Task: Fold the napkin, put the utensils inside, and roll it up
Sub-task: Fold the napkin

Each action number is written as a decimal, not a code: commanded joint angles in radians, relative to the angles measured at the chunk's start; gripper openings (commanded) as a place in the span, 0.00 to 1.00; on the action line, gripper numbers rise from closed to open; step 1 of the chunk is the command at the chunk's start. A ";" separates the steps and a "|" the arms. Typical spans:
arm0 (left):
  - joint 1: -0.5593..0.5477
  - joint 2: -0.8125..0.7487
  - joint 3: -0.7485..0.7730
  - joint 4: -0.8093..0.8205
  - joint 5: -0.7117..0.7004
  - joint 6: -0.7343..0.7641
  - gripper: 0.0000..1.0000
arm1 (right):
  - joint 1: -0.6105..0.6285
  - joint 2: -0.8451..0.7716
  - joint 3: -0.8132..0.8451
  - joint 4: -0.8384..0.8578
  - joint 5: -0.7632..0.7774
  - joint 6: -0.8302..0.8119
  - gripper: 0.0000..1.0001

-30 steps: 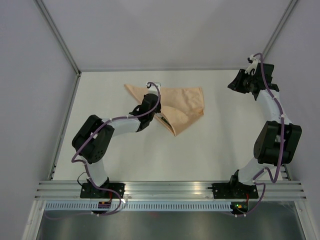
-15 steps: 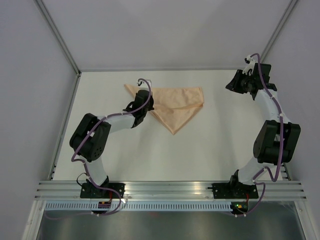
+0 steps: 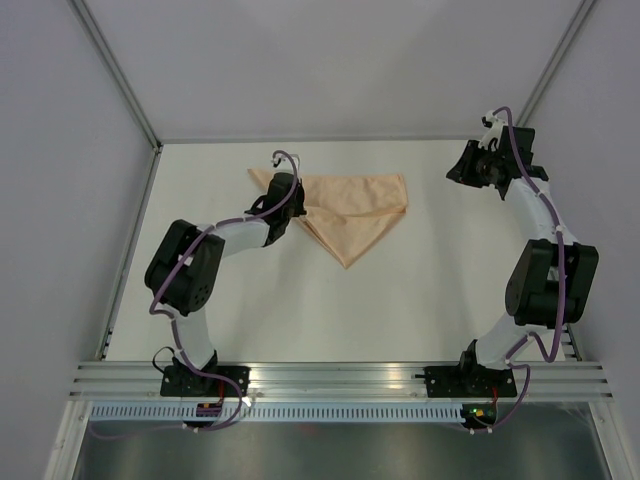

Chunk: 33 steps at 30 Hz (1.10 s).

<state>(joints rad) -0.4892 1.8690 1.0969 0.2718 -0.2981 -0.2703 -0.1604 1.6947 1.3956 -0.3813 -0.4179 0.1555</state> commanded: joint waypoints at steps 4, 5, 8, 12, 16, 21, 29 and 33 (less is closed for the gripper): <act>0.014 0.044 0.092 -0.029 0.057 -0.038 0.02 | 0.007 0.010 0.006 -0.001 0.013 -0.010 0.29; 0.015 0.050 0.096 -0.032 0.062 -0.038 0.02 | 0.009 0.010 0.005 -0.001 0.014 -0.010 0.29; 0.018 0.068 0.116 -0.057 0.063 -0.046 0.02 | 0.010 0.013 0.005 0.001 0.014 -0.011 0.29; 0.028 0.084 0.119 -0.075 0.070 -0.066 0.02 | 0.012 0.016 0.005 0.001 0.014 -0.016 0.29; 0.034 0.085 0.118 -0.089 0.065 -0.078 0.02 | 0.015 0.019 0.005 -0.001 0.016 -0.016 0.29; 0.046 0.088 0.120 -0.105 0.063 -0.095 0.27 | 0.016 0.017 0.008 -0.004 0.016 -0.017 0.29; 0.092 0.029 0.113 -0.085 0.067 -0.110 0.48 | 0.018 0.017 0.008 -0.005 0.016 -0.017 0.29; 0.156 -0.007 0.115 -0.085 0.062 -0.153 0.50 | 0.016 0.017 0.009 -0.005 0.013 -0.017 0.29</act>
<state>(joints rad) -0.3828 1.9419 1.1812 0.1642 -0.2352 -0.3561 -0.1474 1.7031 1.3956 -0.3817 -0.4095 0.1413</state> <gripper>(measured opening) 0.497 0.291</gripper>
